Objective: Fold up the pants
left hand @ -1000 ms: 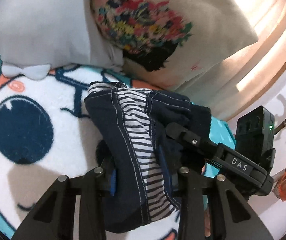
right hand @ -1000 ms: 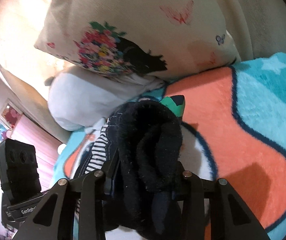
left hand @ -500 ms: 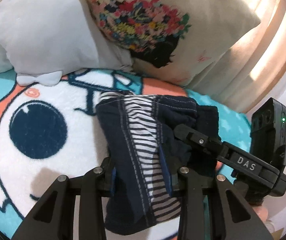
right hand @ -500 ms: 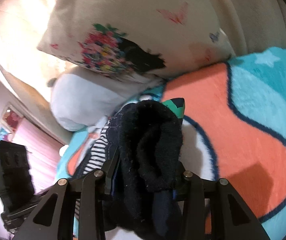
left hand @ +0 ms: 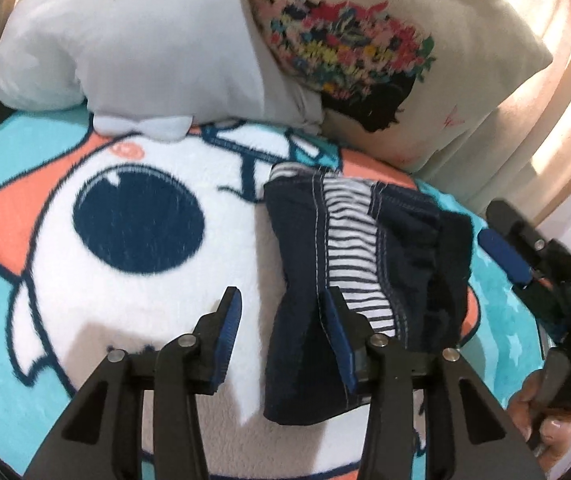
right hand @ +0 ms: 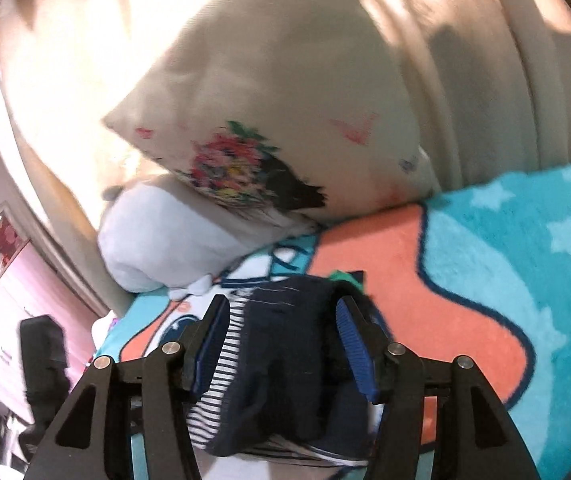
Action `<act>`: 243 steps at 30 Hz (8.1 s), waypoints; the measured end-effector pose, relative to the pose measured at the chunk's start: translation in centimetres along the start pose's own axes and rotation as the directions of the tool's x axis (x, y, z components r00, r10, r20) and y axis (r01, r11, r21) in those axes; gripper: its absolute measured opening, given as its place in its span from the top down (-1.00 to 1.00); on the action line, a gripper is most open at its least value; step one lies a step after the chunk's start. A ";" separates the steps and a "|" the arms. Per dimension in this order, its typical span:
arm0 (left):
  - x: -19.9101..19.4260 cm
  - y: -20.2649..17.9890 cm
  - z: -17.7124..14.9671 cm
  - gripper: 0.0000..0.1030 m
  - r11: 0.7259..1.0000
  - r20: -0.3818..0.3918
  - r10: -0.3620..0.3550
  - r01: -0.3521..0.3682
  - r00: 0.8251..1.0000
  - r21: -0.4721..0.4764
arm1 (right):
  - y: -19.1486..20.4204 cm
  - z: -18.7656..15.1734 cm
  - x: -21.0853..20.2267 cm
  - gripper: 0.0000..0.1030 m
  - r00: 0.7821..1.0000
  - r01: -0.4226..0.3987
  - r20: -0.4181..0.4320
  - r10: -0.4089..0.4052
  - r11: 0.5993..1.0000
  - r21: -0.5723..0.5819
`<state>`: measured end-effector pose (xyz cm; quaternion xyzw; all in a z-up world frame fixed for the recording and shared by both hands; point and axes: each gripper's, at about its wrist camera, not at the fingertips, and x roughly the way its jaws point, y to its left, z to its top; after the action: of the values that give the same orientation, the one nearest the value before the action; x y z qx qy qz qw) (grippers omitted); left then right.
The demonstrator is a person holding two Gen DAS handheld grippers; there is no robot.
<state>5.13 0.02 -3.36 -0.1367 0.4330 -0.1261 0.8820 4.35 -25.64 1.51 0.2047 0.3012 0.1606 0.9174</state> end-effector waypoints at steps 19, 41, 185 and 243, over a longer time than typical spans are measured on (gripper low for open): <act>-3.6 -3.0 -2.4 -0.13 0.978 0.159 0.155 -0.175 0.975 0.117 | -0.9 -0.8 -1.9 -0.41 0.997 0.079 -0.001 -0.079 0.995 0.068; -7.5 -4.5 -5.1 -0.33 0.948 0.251 0.238 -0.280 0.938 0.150 | 1.8 -5.6 -5.0 -0.47 0.983 0.184 -0.008 -0.185 0.983 -0.024; 3.8 -4.9 5.1 0.35 0.991 -0.014 0.053 -0.051 0.999 0.121 | -3.4 1.9 8.2 0.11 0.973 0.028 -0.233 -0.009 0.996 0.080; -15.9 -1.3 -5.8 -0.99 0.940 0.516 0.325 -0.330 0.792 -0.085 | 4.5 -7.0 -3.5 -0.48 0.974 0.223 -0.017 -0.227 0.966 -0.130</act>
<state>-9.07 3.48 5.28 -0.0846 0.1932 0.0681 0.9751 -3.38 -21.24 0.22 0.1076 0.3260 0.0775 0.9360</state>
